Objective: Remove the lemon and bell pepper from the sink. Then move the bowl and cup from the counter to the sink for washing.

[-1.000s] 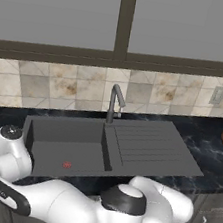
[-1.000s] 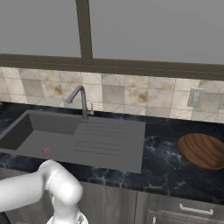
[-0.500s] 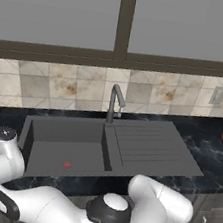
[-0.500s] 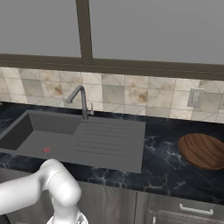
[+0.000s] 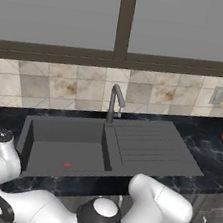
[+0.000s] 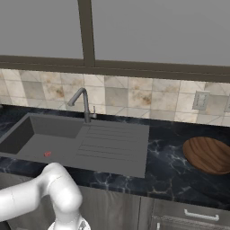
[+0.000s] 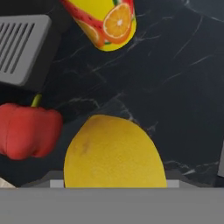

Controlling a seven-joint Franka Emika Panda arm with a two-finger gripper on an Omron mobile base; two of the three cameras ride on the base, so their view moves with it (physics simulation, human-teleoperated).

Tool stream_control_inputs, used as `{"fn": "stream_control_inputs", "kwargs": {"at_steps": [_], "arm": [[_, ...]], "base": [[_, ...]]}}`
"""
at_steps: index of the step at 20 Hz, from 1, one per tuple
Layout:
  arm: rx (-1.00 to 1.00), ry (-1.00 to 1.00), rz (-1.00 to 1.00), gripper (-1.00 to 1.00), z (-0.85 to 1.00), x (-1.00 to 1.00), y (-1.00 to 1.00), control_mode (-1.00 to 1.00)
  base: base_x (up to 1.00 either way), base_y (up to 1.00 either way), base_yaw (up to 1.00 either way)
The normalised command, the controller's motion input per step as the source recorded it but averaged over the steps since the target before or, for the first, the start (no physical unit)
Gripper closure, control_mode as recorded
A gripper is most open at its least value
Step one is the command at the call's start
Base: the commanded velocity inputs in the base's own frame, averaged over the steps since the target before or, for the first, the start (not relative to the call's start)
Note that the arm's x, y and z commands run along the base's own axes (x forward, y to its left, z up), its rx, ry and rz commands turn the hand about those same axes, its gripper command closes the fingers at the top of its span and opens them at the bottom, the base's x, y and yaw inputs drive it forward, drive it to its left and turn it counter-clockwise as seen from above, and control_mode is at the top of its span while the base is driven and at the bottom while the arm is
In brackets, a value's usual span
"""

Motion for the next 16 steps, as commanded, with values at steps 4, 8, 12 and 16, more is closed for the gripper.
{"fn": "stream_control_inputs", "kwargs": {"at_steps": [4,8,12,16], "arm": [[0.00,0.03,0.03,1.00,-0.16,0.11,0.04,-1.00],[0.00,0.00,0.03,1.00,-0.13,0.10,0.07,-1.00],[0.00,0.00,0.02,1.00,-0.15,0.05,0.09,-1.00],[0.00,0.00,0.00,1.00,-0.16,0.04,0.12,-1.00]], "base": [[0.00,0.00,0.00],[0.00,0.00,0.00],[0.00,0.00,0.00],[0.00,0.00,0.00]]}}
